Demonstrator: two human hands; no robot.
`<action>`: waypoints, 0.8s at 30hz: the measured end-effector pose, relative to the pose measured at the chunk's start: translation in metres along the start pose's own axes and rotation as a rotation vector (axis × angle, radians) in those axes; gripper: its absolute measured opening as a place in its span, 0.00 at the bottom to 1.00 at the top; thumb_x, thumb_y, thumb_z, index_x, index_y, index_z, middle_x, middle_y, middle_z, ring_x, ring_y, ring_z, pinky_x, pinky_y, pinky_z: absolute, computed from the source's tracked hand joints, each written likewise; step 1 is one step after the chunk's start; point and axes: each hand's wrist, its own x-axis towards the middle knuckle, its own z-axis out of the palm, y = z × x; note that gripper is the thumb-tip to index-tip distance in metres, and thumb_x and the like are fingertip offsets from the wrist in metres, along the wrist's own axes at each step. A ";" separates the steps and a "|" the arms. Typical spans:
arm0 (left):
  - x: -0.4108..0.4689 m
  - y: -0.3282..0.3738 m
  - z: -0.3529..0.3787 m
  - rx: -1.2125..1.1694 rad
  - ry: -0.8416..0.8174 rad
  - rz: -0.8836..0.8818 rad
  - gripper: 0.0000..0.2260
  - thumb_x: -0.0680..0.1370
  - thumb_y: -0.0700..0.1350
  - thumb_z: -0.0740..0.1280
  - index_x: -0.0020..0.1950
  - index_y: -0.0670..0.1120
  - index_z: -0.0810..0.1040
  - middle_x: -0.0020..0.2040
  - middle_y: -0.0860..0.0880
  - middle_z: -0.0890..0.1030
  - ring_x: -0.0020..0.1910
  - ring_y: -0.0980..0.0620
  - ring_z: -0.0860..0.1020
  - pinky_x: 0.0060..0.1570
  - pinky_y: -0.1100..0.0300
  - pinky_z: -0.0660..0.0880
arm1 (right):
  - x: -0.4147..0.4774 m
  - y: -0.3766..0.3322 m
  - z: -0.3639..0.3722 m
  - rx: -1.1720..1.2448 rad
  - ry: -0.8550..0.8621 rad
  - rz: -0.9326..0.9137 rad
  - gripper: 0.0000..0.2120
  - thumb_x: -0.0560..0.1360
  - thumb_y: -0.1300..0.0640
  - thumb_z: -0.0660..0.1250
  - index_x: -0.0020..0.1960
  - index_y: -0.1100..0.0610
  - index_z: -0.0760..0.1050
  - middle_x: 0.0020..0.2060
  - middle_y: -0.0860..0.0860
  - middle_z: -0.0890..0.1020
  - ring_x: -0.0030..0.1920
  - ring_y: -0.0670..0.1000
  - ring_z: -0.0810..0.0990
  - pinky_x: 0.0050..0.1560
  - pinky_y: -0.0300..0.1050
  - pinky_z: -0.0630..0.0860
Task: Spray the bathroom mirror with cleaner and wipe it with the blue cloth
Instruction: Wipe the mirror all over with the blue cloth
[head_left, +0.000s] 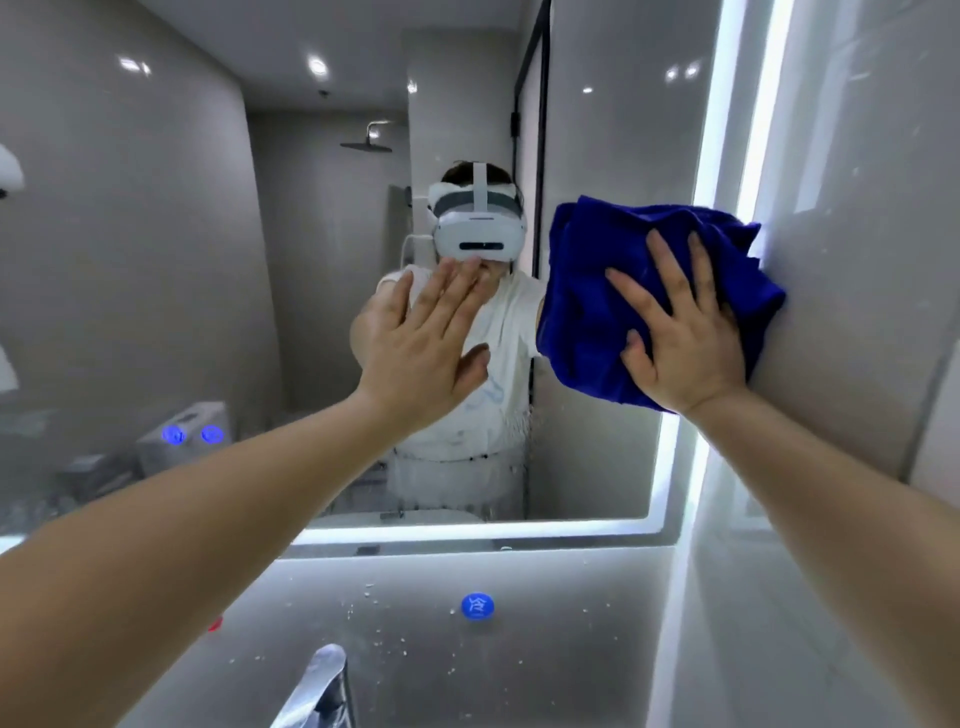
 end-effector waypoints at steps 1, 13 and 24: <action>0.000 -0.001 0.000 -0.006 0.001 0.003 0.28 0.79 0.56 0.52 0.76 0.44 0.54 0.76 0.45 0.56 0.75 0.46 0.54 0.73 0.45 0.49 | -0.001 0.000 0.000 0.001 0.007 0.006 0.26 0.74 0.49 0.54 0.72 0.47 0.62 0.74 0.55 0.62 0.73 0.65 0.58 0.53 0.61 0.75; -0.024 0.023 -0.007 -0.068 -0.099 0.036 0.28 0.81 0.56 0.47 0.77 0.43 0.50 0.77 0.44 0.53 0.76 0.45 0.51 0.73 0.43 0.49 | -0.028 -0.022 0.001 -0.026 -0.066 0.142 0.28 0.74 0.50 0.57 0.74 0.45 0.60 0.75 0.55 0.60 0.74 0.66 0.57 0.59 0.61 0.69; -0.107 0.073 0.010 -0.187 -0.245 -0.043 0.29 0.80 0.55 0.48 0.77 0.42 0.49 0.77 0.44 0.48 0.76 0.47 0.44 0.74 0.44 0.48 | -0.158 -0.080 0.033 0.072 -0.231 0.253 0.27 0.71 0.48 0.55 0.71 0.45 0.61 0.73 0.53 0.57 0.71 0.64 0.55 0.53 0.63 0.74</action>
